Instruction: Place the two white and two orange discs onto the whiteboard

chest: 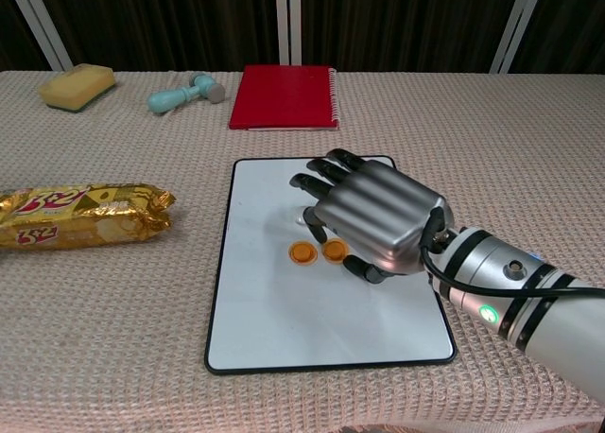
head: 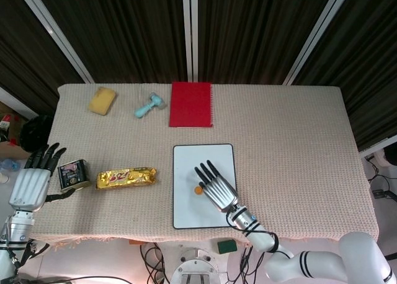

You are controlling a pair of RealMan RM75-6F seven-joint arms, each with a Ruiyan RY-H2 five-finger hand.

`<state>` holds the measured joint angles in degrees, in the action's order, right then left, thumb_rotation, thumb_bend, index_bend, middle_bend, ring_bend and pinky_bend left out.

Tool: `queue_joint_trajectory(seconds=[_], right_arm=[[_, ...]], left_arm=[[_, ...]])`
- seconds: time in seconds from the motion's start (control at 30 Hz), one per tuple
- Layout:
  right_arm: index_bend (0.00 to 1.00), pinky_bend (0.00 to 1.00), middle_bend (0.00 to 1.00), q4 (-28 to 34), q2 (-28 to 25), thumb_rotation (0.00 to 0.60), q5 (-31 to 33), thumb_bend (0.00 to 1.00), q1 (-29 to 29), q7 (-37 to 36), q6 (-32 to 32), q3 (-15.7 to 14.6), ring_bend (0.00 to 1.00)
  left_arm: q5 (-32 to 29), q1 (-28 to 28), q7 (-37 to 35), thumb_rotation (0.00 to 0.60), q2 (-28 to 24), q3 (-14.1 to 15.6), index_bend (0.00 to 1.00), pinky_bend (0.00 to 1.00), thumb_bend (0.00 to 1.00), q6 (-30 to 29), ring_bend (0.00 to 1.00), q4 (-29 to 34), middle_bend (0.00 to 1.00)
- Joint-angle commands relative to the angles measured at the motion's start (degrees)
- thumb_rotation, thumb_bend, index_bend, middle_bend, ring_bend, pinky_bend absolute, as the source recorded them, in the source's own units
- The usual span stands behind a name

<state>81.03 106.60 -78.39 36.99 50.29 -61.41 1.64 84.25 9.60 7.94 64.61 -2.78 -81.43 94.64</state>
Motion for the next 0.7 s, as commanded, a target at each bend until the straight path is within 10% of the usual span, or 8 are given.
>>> queue_joint_trajectory(seconds=[0.03, 0.7], right_arm=[[0.53, 0.0, 0.04, -0.1, 0.3, 0.6, 0.1, 0.36, 0.0, 0.2, 0.1, 0.2, 0.0], [0.5, 0.0, 0.04, 0.1, 1.0, 0.6, 1.5, 0.36, -0.2, 1.8, 0.8, 0.5, 0.0]], left_arm=[[0.0, 0.0, -0.1, 0.486, 0.0, 0.0, 0.11, 0.12, 0.0, 0.0, 0.01, 0.0, 0.03], [0.4, -0.1, -0.4, 0.484, -0.1, 0.0, 0.11, 0.12, 0.0, -0.2, 0.01, 0.0, 0.03]])
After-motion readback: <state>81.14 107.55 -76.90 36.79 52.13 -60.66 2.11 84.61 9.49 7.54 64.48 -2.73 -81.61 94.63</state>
